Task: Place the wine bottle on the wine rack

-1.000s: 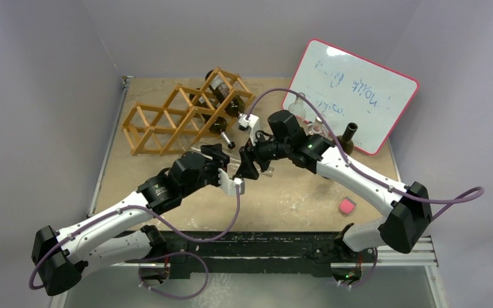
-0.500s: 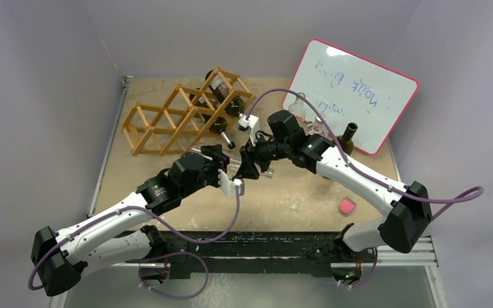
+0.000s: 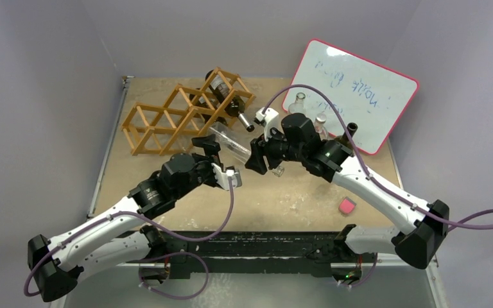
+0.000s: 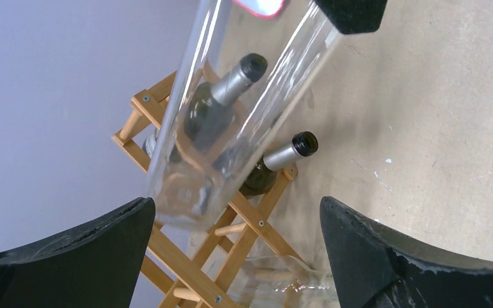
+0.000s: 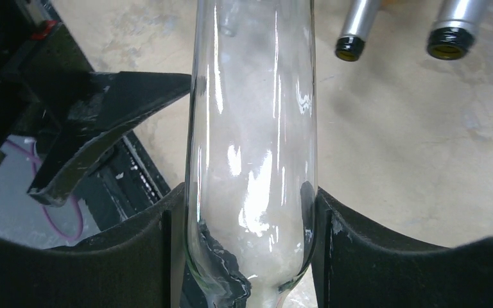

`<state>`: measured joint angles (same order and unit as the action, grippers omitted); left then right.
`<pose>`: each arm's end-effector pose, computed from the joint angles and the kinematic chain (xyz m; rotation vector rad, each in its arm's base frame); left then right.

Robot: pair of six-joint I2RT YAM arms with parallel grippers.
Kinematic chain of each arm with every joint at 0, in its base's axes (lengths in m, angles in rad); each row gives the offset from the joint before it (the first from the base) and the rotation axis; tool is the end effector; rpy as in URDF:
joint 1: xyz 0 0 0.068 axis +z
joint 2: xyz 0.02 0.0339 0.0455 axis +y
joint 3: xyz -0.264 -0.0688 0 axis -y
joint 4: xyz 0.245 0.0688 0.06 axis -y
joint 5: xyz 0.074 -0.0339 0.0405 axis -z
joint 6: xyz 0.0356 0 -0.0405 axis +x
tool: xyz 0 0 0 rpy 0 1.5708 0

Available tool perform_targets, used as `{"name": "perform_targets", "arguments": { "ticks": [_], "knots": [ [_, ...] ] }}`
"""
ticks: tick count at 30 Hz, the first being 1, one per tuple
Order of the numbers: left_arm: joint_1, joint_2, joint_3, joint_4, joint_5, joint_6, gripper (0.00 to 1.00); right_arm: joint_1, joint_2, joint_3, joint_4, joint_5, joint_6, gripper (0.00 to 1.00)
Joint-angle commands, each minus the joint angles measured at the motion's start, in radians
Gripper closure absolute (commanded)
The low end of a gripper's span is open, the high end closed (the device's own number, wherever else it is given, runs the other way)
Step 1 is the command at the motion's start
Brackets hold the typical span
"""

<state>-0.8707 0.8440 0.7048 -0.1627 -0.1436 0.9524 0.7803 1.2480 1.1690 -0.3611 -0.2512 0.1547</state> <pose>0.1326 -0.1495 0.3037 1.4185 1.2245 0.1907 0.1952 0.2056 0.3581 -0.8037 1.9401 0.8344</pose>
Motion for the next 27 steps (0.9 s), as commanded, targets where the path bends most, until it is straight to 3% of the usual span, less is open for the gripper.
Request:
{"name": "perform_targets", "arguments": {
  "ticks": [1,4,13,22,27],
  "knots": [
    [0.001,-0.047,0.018,0.082,-0.041,-0.119,0.0,-0.004,-0.064,0.009,0.084,0.087,0.049,1.0],
    [0.001,-0.068,0.055,0.216,-0.228,-0.313,0.0,-0.004,-0.069,-0.007,0.077,0.116,0.067,1.0],
    [0.002,-0.037,0.274,0.211,-0.863,-0.754,0.0,-0.004,0.018,-0.022,0.13,0.167,0.108,1.0],
    [0.003,-0.017,0.4,0.047,-0.803,-0.895,0.0,0.008,0.13,0.017,0.229,0.074,0.155,1.0],
    [0.003,-0.061,0.358,0.092,-0.733,-0.941,0.0,0.021,0.201,0.052,0.296,0.043,0.187,1.0]
  ]
}}
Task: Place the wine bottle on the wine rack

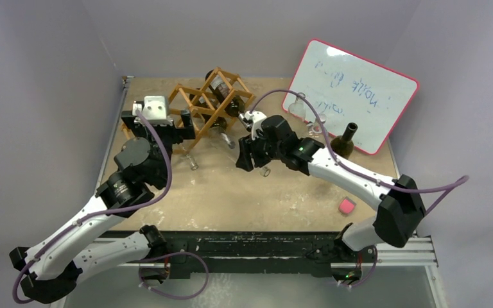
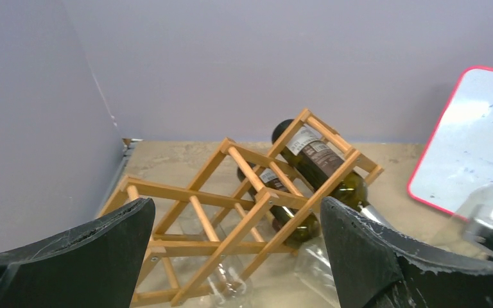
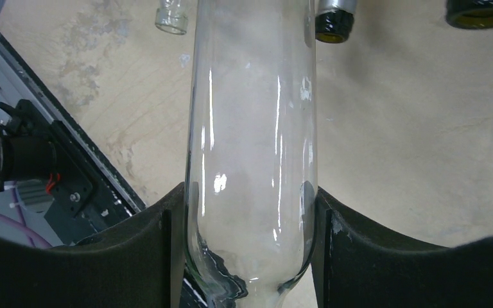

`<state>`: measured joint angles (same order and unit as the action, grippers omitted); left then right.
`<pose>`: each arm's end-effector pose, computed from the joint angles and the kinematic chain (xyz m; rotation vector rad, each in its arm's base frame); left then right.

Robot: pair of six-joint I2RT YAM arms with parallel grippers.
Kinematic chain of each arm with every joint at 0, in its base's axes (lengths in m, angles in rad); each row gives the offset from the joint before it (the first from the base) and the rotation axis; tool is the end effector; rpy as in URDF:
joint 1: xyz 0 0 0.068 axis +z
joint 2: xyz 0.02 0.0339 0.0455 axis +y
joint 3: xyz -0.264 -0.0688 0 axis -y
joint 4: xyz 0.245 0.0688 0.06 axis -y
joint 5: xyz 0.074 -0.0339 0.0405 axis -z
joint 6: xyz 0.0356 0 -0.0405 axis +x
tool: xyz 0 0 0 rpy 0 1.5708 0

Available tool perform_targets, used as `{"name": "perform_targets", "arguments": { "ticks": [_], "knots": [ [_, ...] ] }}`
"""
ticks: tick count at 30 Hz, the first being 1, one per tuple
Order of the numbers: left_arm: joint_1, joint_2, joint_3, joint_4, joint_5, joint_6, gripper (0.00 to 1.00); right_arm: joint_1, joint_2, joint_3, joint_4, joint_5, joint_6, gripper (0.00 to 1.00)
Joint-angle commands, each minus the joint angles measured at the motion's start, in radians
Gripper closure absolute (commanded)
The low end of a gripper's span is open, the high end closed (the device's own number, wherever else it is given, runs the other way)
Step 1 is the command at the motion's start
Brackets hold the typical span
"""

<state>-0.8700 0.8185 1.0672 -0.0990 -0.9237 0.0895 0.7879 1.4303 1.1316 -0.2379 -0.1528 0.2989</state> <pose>0.1227 -0.1014 0.4389 -0.0661 1.4793 0.0234 0.2280 0.2368 0.3043 -0.6270 2.1165 0.7930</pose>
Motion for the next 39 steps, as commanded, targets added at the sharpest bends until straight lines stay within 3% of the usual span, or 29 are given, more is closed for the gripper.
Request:
{"name": "perform_targets", "arguments": {
  "ticks": [1,15,29,39],
  "knots": [
    [0.002,-0.047,-0.022,0.052,0.062,-0.094,0.0,0.016,0.034,0.097,0.182,-0.057,0.046,1.0],
    [0.002,-0.103,-0.166,0.207,-0.044,-0.176,0.0,0.019,0.149,0.144,0.362,-0.041,0.136,1.0],
    [0.002,-0.112,-0.118,0.132,-0.172,-0.145,0.0,0.029,0.259,0.203,0.481,0.012,0.265,1.0],
    [0.002,-0.146,-0.03,0.011,-0.119,-0.087,0.0,0.048,0.408,0.316,0.62,0.109,0.298,1.0]
  ]
}}
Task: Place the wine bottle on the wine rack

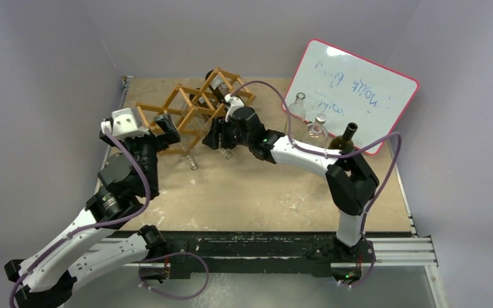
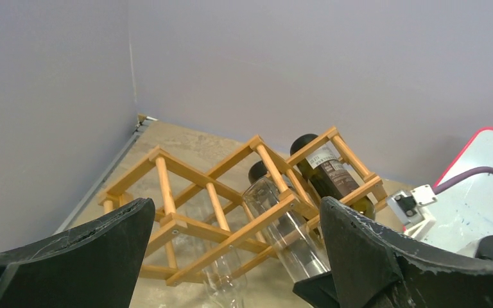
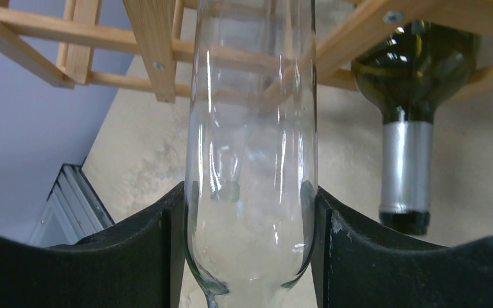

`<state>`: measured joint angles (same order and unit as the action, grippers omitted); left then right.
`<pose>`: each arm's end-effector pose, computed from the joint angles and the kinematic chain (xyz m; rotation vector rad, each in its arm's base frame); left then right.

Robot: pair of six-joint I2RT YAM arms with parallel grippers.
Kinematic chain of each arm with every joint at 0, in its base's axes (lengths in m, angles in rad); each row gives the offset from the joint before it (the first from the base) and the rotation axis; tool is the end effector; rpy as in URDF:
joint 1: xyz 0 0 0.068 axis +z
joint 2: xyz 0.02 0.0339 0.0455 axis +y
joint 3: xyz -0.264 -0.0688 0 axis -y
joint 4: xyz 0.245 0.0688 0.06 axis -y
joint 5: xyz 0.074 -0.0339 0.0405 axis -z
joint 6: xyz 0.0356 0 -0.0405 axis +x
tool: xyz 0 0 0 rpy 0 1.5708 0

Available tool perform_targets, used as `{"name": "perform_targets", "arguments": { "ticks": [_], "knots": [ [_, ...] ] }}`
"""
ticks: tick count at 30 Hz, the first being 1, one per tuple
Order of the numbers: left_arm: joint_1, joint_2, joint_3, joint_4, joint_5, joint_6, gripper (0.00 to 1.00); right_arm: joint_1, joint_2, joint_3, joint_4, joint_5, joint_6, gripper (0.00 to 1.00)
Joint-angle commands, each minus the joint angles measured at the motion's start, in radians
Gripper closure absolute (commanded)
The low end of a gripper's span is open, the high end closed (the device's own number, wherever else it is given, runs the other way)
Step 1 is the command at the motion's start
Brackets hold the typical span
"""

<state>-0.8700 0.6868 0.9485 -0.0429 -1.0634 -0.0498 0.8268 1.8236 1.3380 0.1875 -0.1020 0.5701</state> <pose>0.1051 -0.0763 0.4221 -0.3236 1.4290 -0.0311 0.2921 0.3227 0.2757 -0.3318 1.9796 1.0314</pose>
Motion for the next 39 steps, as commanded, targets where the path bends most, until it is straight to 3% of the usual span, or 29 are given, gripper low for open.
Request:
{"name": "perform_targets", "arguments": {
  "ticks": [1,8,17,24,33,39],
  "knots": [
    [0.002,-0.012,0.102,-0.065,0.022,0.063,0.0,0.009,0.033,0.131,0.192,0.066,0.027,1.0],
    [0.002,-0.008,0.141,-0.118,0.026,0.095,0.0,0.009,0.148,0.243,0.192,0.084,0.073,0.99],
    [0.002,0.007,0.128,-0.111,0.046,0.099,0.0,0.009,0.224,0.323,0.169,0.124,0.129,0.82],
    [0.002,-0.002,0.123,-0.108,0.042,0.118,0.0,0.008,0.253,0.352,0.146,0.144,0.128,0.62],
    [0.002,-0.006,0.131,-0.128,0.034,0.138,0.0,0.009,0.312,0.418,0.111,0.15,0.114,0.54],
    [0.002,-0.003,0.125,-0.128,0.028,0.144,0.0,0.011,0.312,0.406,0.1,0.156,0.109,0.42]
  ]
}}
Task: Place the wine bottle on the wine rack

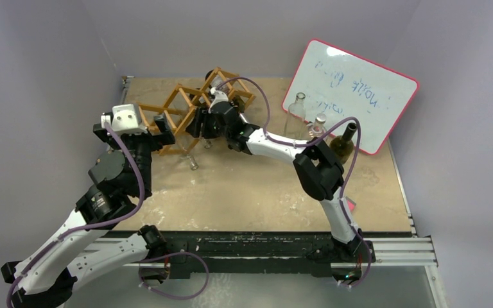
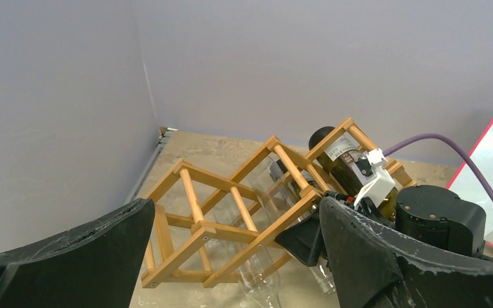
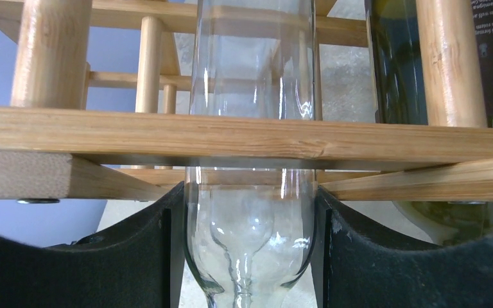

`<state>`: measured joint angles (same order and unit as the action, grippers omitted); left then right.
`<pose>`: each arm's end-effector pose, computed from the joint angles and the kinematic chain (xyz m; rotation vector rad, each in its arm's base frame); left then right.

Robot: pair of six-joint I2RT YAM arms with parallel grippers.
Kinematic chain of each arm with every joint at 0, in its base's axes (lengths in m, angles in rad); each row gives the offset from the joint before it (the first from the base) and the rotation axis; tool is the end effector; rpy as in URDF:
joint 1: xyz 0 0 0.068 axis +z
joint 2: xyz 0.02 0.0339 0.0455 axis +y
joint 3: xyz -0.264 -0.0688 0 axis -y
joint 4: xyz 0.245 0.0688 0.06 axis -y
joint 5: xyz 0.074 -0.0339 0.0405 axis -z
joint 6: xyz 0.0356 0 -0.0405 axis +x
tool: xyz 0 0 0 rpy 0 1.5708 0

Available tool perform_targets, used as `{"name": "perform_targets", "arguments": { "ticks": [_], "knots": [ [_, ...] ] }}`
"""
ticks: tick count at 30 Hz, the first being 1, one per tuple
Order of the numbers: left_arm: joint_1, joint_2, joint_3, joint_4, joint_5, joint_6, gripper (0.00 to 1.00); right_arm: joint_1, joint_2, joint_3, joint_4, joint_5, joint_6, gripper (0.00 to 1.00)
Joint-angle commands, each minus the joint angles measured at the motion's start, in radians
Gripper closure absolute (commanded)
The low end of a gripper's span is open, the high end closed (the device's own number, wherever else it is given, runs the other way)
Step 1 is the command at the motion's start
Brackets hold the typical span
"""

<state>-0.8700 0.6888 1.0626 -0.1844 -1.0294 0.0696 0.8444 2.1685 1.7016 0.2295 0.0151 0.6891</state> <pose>0.0962 -0.0667 0.4440 -0.1915 1.4614 0.0602 0.3464 0.3890 0.2493 -0.1393 1.9386 1.0505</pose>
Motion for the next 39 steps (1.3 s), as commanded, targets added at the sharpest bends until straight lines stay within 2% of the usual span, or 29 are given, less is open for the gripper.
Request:
{"name": "perform_targets", "arguments": {
  "ticks": [1,7,9,11,27,33,39],
  "knots": [
    [0.002,-0.005,0.009,0.019,-0.005,0.027,0.0,-0.007,-0.034,0.04,0.056,0.042,-0.012,0.41],
    [0.002,0.002,0.006,0.028,-0.007,0.038,0.0,-0.005,-0.052,0.024,0.037,0.06,-0.013,0.31],
    [0.003,-0.001,0.004,0.028,-0.01,0.04,0.0,-0.005,-0.058,0.016,0.029,0.067,-0.011,0.2],
    [0.002,-0.003,0.002,0.029,-0.013,0.043,0.0,-0.005,-0.065,0.008,0.021,0.069,-0.01,0.17],
    [0.002,-0.013,0.01,0.025,-0.016,0.045,0.0,-0.005,-0.236,-0.089,0.012,0.067,-0.06,0.12],
    [0.002,-0.004,0.027,-0.006,-0.004,0.036,0.0,-0.005,-0.35,-0.131,-0.007,0.029,-0.121,0.16],
    [0.002,0.011,0.022,-0.042,0.009,-0.022,0.0,-0.007,-0.479,-0.152,-0.167,0.258,-0.246,0.19]
  ]
}}
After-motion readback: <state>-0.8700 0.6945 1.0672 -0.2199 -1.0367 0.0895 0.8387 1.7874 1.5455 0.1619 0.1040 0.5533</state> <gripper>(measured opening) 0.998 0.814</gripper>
